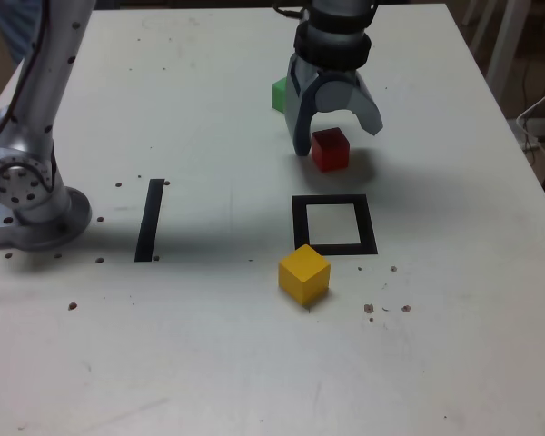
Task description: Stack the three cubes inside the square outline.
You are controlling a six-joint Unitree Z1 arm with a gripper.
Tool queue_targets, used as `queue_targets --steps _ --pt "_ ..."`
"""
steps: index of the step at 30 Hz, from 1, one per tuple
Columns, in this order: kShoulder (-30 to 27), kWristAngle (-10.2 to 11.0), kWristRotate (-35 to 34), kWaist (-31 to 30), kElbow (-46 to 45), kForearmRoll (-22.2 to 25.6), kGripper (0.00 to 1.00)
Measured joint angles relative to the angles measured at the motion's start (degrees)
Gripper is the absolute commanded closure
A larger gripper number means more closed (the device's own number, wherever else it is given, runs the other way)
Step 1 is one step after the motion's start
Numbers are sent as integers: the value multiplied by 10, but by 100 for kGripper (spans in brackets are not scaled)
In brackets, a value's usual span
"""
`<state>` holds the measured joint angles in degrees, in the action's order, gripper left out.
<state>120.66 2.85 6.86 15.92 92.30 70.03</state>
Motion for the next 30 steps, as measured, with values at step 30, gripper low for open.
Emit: queue_targets --steps 30 --pt "15 0 -1 6 -17 -60 53"
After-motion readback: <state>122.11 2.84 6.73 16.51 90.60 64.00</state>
